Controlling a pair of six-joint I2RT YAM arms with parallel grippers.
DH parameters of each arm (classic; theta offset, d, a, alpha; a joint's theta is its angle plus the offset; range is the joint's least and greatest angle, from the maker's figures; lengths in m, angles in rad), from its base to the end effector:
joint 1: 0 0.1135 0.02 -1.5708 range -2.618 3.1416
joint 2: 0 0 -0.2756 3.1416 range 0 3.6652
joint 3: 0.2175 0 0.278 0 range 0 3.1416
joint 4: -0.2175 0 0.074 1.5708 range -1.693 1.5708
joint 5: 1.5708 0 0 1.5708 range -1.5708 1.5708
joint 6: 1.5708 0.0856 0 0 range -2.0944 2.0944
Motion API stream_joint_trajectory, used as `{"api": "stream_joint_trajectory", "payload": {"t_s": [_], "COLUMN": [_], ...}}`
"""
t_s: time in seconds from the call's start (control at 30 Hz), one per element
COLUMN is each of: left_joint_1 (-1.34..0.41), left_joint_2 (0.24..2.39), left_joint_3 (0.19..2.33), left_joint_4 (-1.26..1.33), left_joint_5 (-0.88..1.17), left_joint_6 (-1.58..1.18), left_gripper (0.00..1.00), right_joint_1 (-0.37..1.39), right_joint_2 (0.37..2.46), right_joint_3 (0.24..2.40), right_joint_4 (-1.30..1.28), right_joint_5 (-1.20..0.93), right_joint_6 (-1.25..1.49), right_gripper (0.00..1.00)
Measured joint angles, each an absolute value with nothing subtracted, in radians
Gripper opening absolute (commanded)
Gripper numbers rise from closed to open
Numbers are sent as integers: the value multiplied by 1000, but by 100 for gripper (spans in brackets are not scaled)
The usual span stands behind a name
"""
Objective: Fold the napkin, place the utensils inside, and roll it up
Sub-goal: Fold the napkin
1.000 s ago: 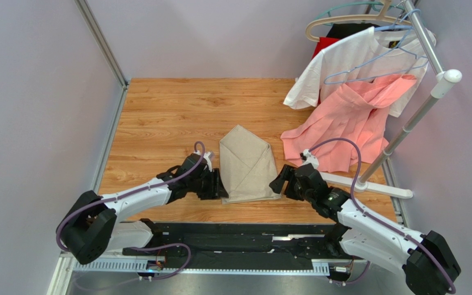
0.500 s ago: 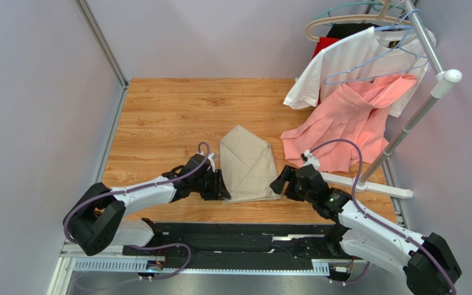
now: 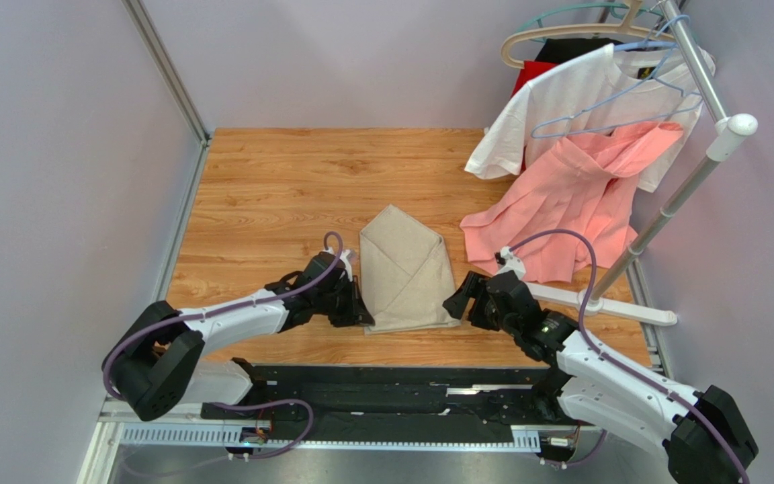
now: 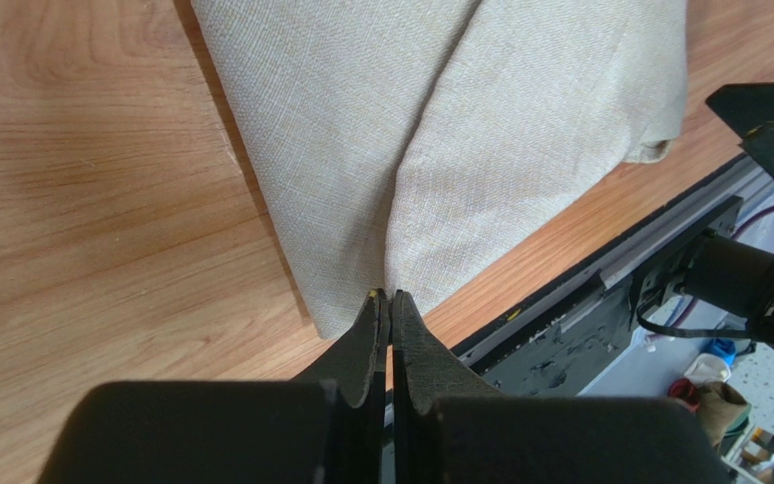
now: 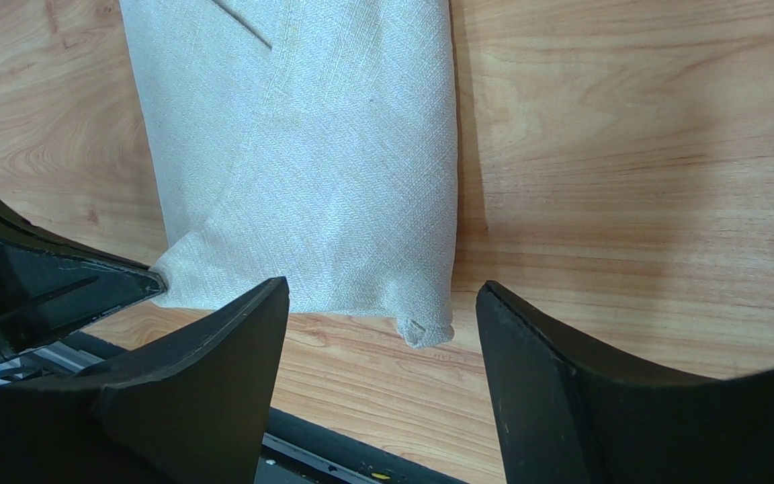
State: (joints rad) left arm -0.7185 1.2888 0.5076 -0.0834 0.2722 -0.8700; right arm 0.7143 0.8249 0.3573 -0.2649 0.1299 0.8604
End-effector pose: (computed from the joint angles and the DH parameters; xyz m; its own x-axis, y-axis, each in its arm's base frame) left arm 0.1955 -0.2015 0.1106 -0.9543 -0.1435 -0.2621 0.0558 0.7763 -0.6279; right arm 0.1738 0.1360 0.1409 -0.7668 0.3301 -0.5505 0.0069 0.8618 0.5072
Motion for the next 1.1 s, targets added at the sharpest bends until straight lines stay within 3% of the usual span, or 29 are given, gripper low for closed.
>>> {"api": "stream_joint_trajectory", "payload": {"t_s": [0.6, 0.87, 1.07, 1.1], "left_joint_1": [-719, -719, -719, -719], "left_joint_2": [1180, 1201, 1197, 1190], "left_joint_3": [482, 460, 460, 460], "left_joint_4": [-133, -130, -139, -149], "left_joint_5": [198, 201, 198, 196], "left_joint_6": [-870, -870, -867, -868], "left_gripper": [0, 0, 27, 36], "right_joint_1": [710, 703, 697, 696], "right_joint_2": [871, 940, 994, 999], "right_joint_3": [356, 336, 318, 315], "right_joint_4": [-250, -188, -143, -136], "right_joint_5": [129, 101, 76, 73], "right_joint_6": [860, 860, 863, 863], "right_gripper": [72, 65, 64, 64]}}
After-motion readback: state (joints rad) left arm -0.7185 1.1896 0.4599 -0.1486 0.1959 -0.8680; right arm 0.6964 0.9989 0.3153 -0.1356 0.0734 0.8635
